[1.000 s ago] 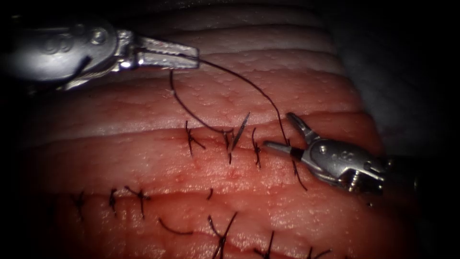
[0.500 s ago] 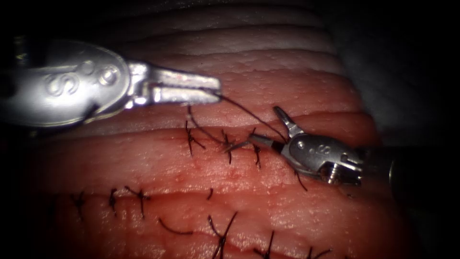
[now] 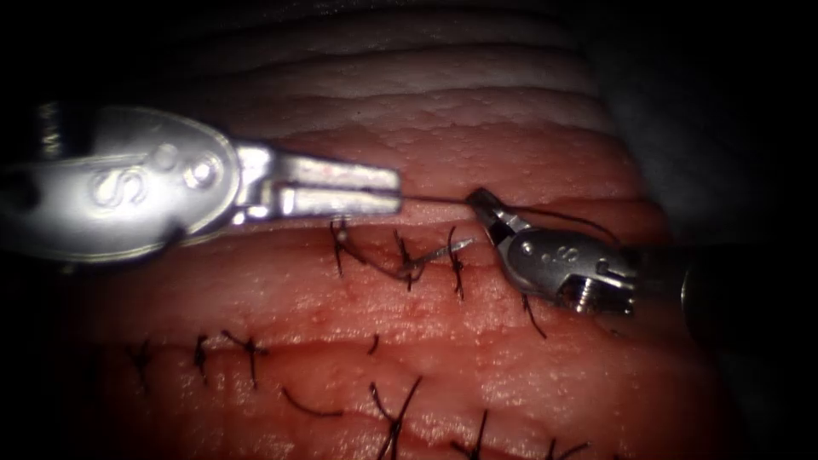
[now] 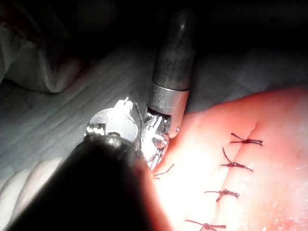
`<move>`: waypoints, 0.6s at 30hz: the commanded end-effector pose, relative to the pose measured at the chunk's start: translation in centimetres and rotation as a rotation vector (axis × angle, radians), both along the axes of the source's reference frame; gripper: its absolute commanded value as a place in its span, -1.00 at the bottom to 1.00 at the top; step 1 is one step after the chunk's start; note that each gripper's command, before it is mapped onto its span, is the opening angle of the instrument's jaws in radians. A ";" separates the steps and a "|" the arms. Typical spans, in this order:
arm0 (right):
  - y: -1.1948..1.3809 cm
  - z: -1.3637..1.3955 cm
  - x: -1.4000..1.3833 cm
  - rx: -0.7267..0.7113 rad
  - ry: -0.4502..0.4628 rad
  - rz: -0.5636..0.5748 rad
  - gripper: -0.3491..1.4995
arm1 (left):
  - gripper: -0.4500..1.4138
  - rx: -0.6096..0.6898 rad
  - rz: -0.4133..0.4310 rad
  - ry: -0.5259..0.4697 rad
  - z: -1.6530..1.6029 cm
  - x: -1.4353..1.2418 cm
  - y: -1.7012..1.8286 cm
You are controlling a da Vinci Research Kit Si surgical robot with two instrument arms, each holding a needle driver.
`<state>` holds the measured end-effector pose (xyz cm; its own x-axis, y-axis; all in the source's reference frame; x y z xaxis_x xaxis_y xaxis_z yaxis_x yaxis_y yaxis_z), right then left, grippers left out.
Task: Wound Closure
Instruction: Put down the suture
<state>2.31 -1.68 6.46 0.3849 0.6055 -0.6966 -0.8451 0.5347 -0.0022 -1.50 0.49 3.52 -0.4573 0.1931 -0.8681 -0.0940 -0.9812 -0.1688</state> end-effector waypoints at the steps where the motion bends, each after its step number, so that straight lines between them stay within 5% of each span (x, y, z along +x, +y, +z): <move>1: 0.01 0.05 0.10 0.003 0.000 0.003 -1.00 | -1.00 -0.002 0.001 -0.001 0.04 -0.04 0.03; 4: -0.01 0.03 0.06 0.003 0.028 -0.023 -0.91 | -1.00 -0.002 0.007 -0.005 0.04 0.03 0.02; 5: -0.02 0.01 0.03 0.004 0.033 -0.029 -0.33 | -1.00 -0.003 0.010 -0.007 0.04 0.06 0.00; 6: -0.04 -0.01 -0.01 0.004 0.041 -0.038 0.04 | -1.00 -0.005 0.013 -0.009 0.05 0.09 -0.02; 10: -0.19 -0.23 -0.48 -0.037 0.058 -0.054 0.49 | -1.00 -0.028 0.047 -0.026 0.12 0.42 -0.29; 18: -0.24 -0.49 -1.41 -0.098 0.032 0.002 0.53 | -1.00 -0.042 0.133 -0.054 0.07 1.00 -0.62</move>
<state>0.85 -1.91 5.89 0.3617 0.5343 -0.7640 -0.8485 0.5282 -0.0323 -0.37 -0.16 3.51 -0.4249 0.0962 -0.9001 0.0532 -0.9900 -0.1309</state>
